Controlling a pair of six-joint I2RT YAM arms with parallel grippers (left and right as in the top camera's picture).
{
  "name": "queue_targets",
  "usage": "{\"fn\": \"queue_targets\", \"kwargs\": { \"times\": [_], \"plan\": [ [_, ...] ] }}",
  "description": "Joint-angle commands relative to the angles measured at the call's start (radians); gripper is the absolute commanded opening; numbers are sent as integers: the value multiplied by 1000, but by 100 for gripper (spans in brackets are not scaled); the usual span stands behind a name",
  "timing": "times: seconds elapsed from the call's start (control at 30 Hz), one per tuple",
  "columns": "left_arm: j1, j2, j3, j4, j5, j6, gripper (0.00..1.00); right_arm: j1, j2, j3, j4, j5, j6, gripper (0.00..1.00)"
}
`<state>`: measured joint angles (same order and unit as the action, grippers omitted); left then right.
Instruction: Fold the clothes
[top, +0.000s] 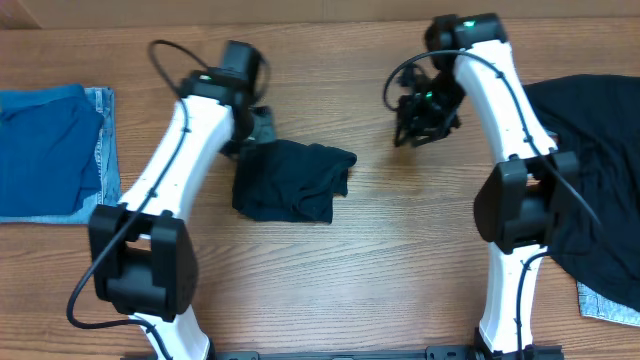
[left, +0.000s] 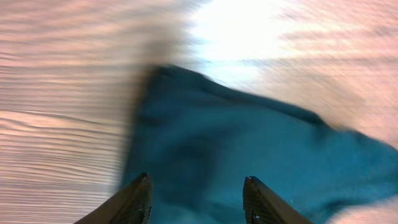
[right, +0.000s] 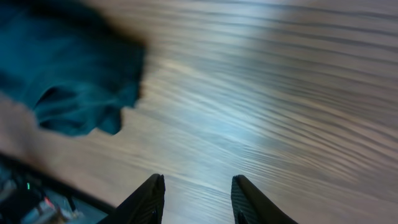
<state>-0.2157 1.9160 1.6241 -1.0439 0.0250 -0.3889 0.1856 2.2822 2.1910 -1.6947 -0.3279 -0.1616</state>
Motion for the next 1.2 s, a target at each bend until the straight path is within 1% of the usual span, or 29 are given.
{"fn": "queue_targets", "kwargs": {
  "times": [0.0,0.07,0.1,0.17,0.2,0.3,0.37,0.43,0.5,0.6,0.73,0.83,0.97,1.17],
  "plan": [
    [105,-5,23,12,-29,101,52,129,-35,21,0,-32,-109,38],
    [146,-5,23,21,-29,124,52,194,-35,21,2,33,-107,38],
    [196,-5,23,28,-21,124,53,256,-35,21,11,69,-97,38],
    [261,-5,23,32,33,124,53,315,-35,21,24,117,-76,38],
    [299,-5,23,34,85,127,53,358,-35,21,46,175,-42,38],
    [393,-5,23,34,208,185,53,452,-35,21,110,326,14,38],
    [422,-5,23,27,235,211,53,506,-35,21,165,384,21,39],
    [439,-5,23,21,234,219,54,556,-35,16,227,424,17,42],
    [442,-5,23,20,234,229,54,607,-34,-16,295,432,-28,44],
    [442,-5,23,21,234,229,54,655,-34,-80,360,432,-56,47],
    [442,-5,23,22,229,230,54,708,-34,-177,460,432,-54,48],
    [449,-5,23,26,227,237,55,727,-34,-222,525,448,-11,49],
    [466,-5,23,42,227,236,56,730,-34,-229,584,490,39,49],
    [502,-5,23,46,228,232,56,730,-33,-229,661,503,40,49]
  ]
}}
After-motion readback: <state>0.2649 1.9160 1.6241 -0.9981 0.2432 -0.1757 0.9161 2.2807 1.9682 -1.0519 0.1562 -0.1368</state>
